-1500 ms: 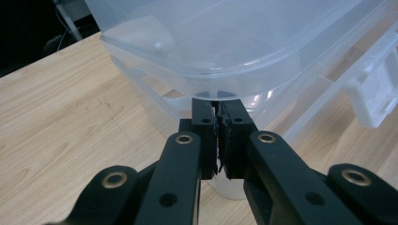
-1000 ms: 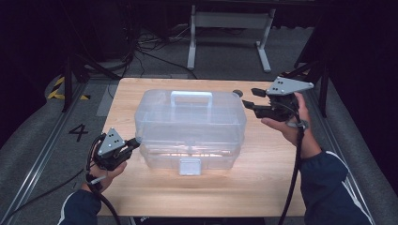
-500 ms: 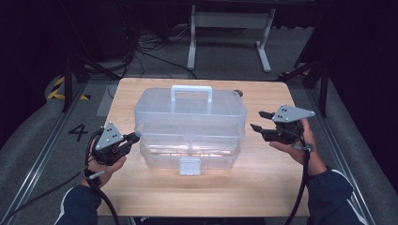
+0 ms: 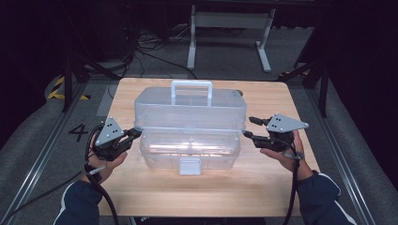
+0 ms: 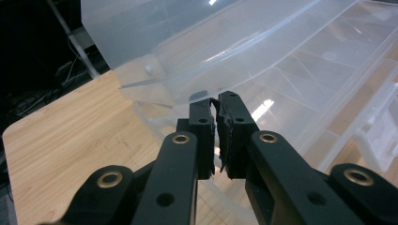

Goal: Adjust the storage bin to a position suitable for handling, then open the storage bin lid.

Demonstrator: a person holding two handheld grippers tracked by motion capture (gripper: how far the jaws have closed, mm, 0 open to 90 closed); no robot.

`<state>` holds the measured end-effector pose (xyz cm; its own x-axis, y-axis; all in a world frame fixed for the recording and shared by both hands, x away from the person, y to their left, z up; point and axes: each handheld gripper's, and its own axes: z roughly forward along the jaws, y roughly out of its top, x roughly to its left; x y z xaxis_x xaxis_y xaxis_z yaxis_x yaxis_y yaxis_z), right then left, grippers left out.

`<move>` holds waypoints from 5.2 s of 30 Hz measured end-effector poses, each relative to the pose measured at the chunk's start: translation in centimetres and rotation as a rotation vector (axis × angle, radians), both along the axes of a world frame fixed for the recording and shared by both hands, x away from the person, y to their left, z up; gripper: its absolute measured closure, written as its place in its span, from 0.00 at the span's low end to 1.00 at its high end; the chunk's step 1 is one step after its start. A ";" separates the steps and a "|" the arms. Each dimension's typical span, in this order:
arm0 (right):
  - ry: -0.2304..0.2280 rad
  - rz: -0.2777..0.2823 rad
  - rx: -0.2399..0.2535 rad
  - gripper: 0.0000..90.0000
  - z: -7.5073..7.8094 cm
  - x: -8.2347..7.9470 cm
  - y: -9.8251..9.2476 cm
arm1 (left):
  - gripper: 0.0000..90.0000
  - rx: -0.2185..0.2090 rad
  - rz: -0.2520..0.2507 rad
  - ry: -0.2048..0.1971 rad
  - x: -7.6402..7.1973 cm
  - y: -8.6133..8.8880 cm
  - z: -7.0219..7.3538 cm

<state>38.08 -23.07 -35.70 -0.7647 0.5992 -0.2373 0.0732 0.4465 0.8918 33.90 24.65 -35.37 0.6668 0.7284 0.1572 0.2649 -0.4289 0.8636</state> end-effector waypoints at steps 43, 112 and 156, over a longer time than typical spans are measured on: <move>-0.137 -0.131 0.165 0.71 1.9 2.3 1.9 | 0.31 0.126 0.147 0.290 -2.6 4.5 -10.7; -0.109 -0.286 0.204 0.76 5.2 8.2 3.5 | 0.17 0.088 0.063 0.340 -0.8 4.0 -12.7; -0.138 -0.420 0.136 0.94 5.9 14.0 5.1 | 0.17 0.079 0.060 0.347 -0.7 3.8 -12.8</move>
<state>52.10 -17.98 -29.76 -0.4158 0.8831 -0.2175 0.0990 0.2817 0.9544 33.24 28.44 -48.14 0.6470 0.7623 -0.0133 0.5629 -0.4658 0.6827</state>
